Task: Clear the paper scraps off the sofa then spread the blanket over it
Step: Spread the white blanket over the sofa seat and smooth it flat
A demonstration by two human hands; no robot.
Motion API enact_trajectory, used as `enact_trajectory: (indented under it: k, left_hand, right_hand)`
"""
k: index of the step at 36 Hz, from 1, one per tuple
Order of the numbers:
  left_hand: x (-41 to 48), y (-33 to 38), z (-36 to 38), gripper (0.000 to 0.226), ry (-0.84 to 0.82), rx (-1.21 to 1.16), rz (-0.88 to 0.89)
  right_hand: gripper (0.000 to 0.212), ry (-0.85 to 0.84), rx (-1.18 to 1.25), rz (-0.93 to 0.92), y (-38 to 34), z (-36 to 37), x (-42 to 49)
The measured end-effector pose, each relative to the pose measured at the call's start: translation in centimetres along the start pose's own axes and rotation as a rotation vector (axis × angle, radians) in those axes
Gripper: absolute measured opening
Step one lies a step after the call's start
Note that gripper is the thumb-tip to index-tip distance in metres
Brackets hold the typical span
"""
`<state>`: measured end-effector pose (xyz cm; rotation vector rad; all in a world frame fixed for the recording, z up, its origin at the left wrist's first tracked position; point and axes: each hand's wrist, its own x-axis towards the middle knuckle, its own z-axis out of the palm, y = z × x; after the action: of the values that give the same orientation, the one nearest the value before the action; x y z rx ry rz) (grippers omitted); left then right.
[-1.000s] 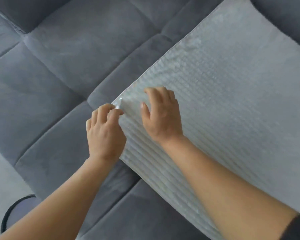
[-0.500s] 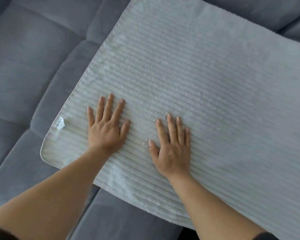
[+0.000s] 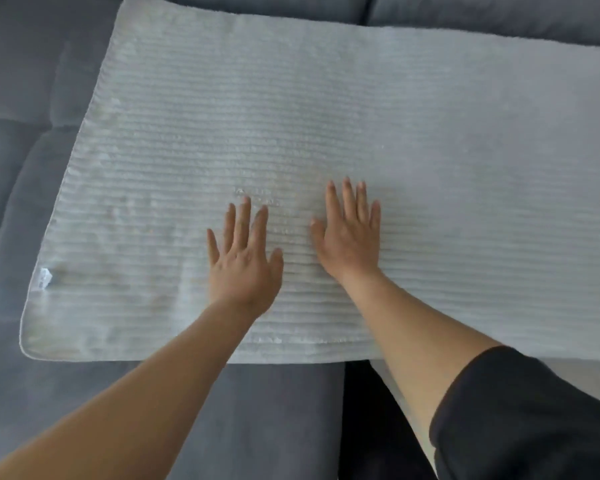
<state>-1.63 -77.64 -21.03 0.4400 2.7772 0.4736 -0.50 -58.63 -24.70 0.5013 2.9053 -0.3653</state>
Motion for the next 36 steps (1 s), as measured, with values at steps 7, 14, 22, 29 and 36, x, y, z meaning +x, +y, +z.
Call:
enact_trajectory:
  k: [7, 14, 22, 29, 36]
  left_hand:
    - [-7.0, 4.1, 7.9, 0.078, -0.183, 0.228, 0.093]
    - [-12.3, 2.4, 9.2, 0.079, -0.096, 0.285, 0.114]
    - [-15.0, 3.3, 8.0, 0.08, -0.177, 0.281, -0.021]
    - [-15.3, 10.3, 8.6, 0.077, -0.236, 0.207, -0.162]
    - [-12.9, 25.3, 12.5, 0.077, -0.203, 0.142, 0.085]
  right_hand:
    - [0.07, -0.049, -0.054, 0.041, 5.5, 3.3, -11.6]
    - [0.067, -0.079, 0.069, 0.088, 6.0, 5.6, -21.6]
    - [0.052, -0.241, 0.204, 0.088, 10.1, 2.7, -27.0]
    - [0.042, -0.004, 0.256, 0.275, 22.8, -3.8, -24.8]
    - [0.079, 0.018, 0.094, 0.371, 38.2, -8.3, -21.6]
